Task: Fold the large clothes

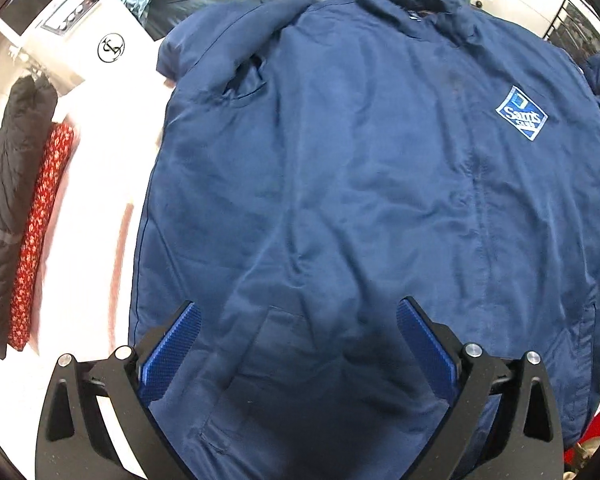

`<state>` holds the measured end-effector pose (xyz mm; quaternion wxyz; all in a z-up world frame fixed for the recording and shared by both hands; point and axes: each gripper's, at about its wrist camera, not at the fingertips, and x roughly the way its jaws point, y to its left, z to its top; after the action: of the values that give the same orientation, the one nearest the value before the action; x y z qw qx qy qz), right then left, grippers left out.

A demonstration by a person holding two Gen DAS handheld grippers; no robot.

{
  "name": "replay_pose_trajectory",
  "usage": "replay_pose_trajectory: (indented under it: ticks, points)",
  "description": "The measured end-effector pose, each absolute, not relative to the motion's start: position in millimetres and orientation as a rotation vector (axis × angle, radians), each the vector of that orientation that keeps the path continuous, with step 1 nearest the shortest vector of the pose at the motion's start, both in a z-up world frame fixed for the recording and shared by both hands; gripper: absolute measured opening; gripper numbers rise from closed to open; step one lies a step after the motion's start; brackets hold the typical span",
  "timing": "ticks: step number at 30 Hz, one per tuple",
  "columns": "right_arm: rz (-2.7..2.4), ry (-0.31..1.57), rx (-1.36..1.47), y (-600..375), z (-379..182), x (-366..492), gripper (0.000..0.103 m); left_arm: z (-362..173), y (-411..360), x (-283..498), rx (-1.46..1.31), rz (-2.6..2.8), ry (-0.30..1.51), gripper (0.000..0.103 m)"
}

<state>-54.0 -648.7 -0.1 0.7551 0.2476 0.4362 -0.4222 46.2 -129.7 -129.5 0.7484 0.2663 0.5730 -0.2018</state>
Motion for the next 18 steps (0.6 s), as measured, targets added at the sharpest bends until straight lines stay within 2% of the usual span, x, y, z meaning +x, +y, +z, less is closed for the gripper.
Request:
replay_pose_trajectory:
  ticks: [6,7,8,9,10,11,14,18]
  points:
    - [-0.977,1.111,0.651,-739,-43,-57,0.098,-134,-132,29,0.663,-0.437,1.243,0.097]
    - [-0.978,1.137,0.651,-745,-54,-54,0.095,-130,-128,23,0.676,-0.437,1.240,0.097]
    - [-0.957,1.157,0.667,-737,-68,-56,0.080,-131,-129,20,0.686,-0.435,1.238,0.097]
    - [-0.929,1.168,0.688,-735,-78,-58,0.068,-131,-128,20,0.693,-0.434,1.236,0.097]
    - [-0.903,1.169,0.715,-725,-86,-64,0.045,-129,-128,16,0.699,-0.432,1.238,0.097]
    - [-0.894,1.152,0.735,-723,-90,-68,0.029,-130,-127,14,0.702,-0.431,1.242,0.097]
    - [-0.890,1.066,0.779,-715,-80,-93,0.017,-131,-131,11,0.714,-0.430,1.250,0.097]
    - [-0.859,0.881,0.860,-710,-36,-137,0.013,-125,-140,8,0.720,-0.454,1.231,0.097]
